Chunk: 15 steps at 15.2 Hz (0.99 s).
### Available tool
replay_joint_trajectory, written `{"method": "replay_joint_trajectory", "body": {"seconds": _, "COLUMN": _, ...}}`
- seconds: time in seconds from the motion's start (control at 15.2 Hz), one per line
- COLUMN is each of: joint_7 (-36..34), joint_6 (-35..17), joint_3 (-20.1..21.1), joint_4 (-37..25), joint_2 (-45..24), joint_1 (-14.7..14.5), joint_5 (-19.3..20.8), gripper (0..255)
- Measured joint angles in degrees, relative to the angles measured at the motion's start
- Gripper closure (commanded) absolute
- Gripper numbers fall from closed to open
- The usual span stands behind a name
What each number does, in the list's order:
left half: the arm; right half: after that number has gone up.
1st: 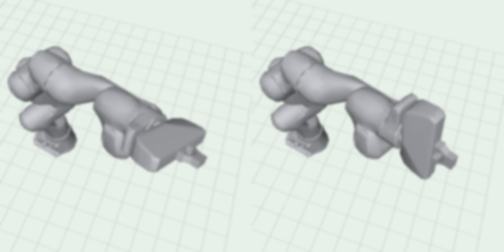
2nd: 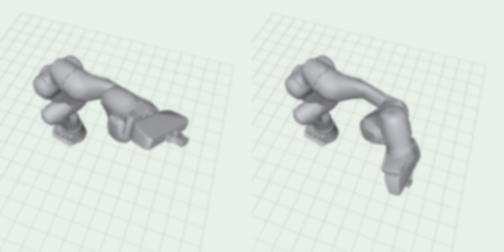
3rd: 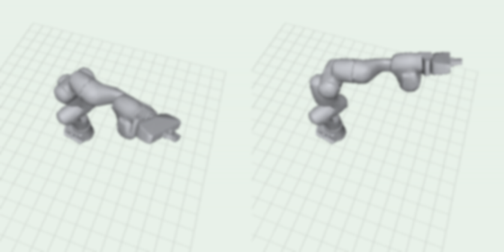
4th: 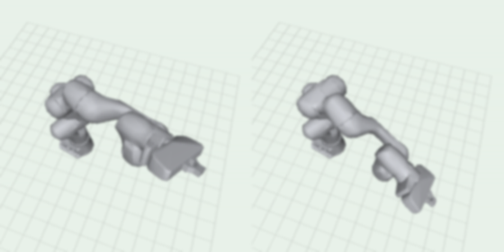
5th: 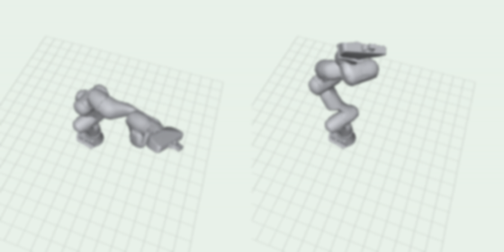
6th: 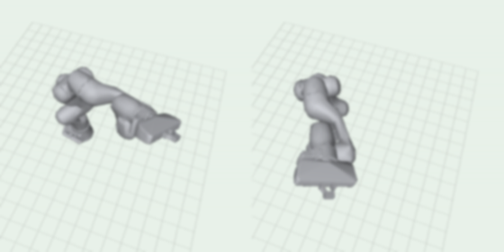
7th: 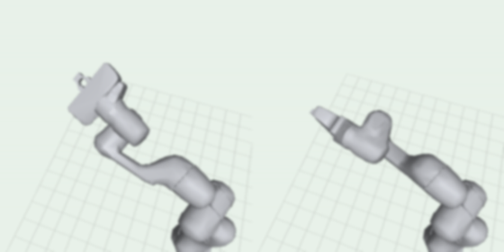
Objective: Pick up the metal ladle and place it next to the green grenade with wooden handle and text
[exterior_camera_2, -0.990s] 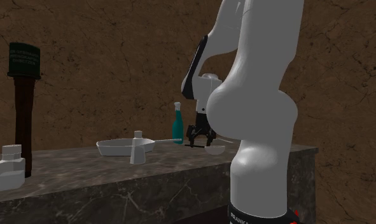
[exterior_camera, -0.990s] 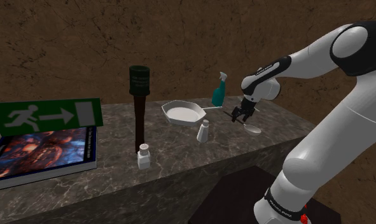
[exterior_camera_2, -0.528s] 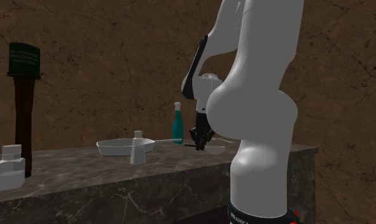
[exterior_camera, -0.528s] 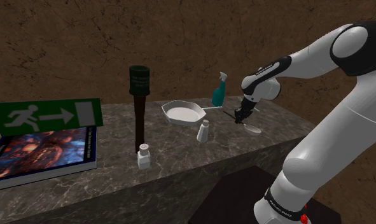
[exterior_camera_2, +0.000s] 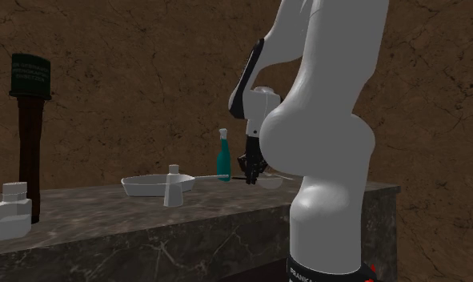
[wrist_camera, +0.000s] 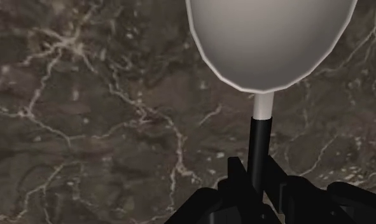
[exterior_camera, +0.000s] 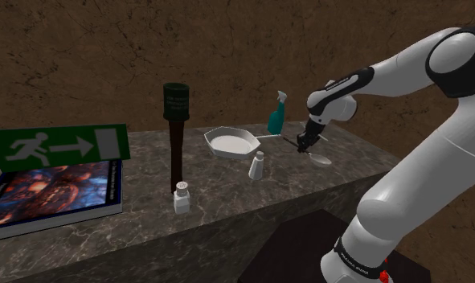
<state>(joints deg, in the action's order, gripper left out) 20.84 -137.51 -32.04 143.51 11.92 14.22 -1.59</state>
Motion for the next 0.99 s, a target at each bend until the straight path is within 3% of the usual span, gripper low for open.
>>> {"method": "replay_joint_trajectory", "body": {"seconds": 0.99, "joint_7": -4.21, "joint_6": 12.53, "joint_3": 2.63, "joint_4": -5.97, "joint_2": 7.32, "joint_1": 1.64, "joint_5": 4.14, "gripper": 255}}
